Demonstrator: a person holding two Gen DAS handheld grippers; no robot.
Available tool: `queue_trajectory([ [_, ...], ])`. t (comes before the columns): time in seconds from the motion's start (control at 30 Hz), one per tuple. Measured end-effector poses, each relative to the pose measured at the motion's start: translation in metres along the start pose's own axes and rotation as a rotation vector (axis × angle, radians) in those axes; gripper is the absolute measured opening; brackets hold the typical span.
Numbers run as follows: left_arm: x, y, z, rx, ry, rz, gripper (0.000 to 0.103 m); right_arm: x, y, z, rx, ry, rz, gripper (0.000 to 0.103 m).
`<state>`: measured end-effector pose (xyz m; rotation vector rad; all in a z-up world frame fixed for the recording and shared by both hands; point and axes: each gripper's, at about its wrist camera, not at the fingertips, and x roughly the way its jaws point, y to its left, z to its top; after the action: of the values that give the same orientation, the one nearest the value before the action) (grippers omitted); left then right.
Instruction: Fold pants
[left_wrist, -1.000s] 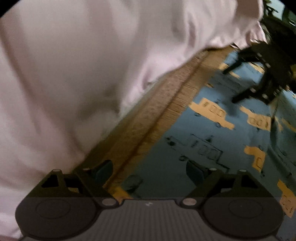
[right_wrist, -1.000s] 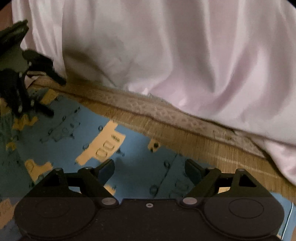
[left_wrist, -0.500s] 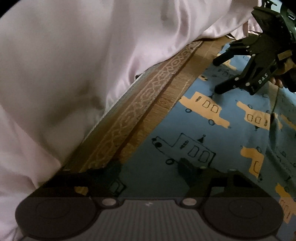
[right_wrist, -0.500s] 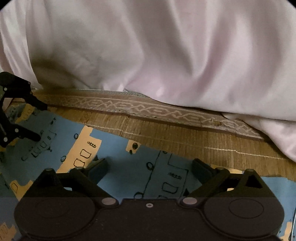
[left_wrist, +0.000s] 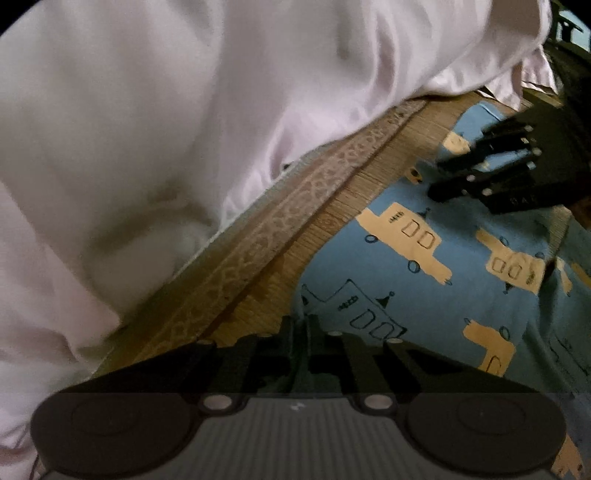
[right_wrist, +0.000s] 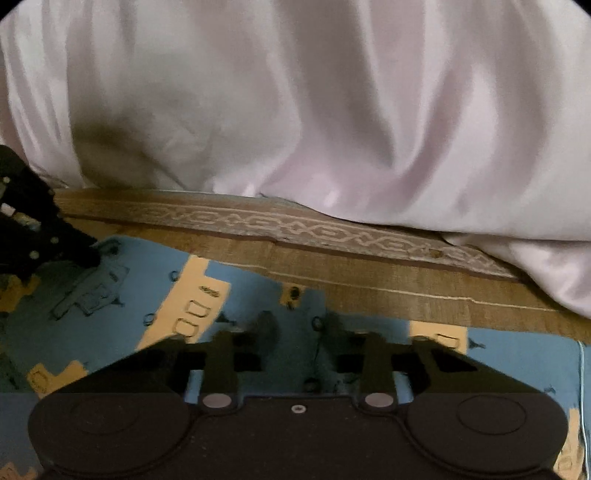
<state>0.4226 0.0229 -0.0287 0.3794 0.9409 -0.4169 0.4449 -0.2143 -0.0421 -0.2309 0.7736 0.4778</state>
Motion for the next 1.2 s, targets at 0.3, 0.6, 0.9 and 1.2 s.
queue_trajectory([
  [0.3, -0.028, 0.007, 0.003, -0.046, -0.137, 0.155, 0.007, -0.003, 0.008, 0.038, -0.116, -0.095, -0.102, 0.001],
  [0.6, 0.000, 0.022, 0.014, -0.076, -0.114, 0.285, 0.008, 0.057, 0.027, 0.071, -0.200, -0.078, -0.176, 0.001],
  [0.9, 0.010, 0.028, 0.020, -0.080, -0.098, 0.316, 0.031, 0.063, 0.023, 0.061, -0.176, -0.096, -0.159, 0.024],
  [1.2, -0.044, 0.076, -0.033, -0.202, -0.220, 0.152, 0.092, 0.005, 0.015, 0.041, -0.169, -0.161, 0.054, 0.094],
])
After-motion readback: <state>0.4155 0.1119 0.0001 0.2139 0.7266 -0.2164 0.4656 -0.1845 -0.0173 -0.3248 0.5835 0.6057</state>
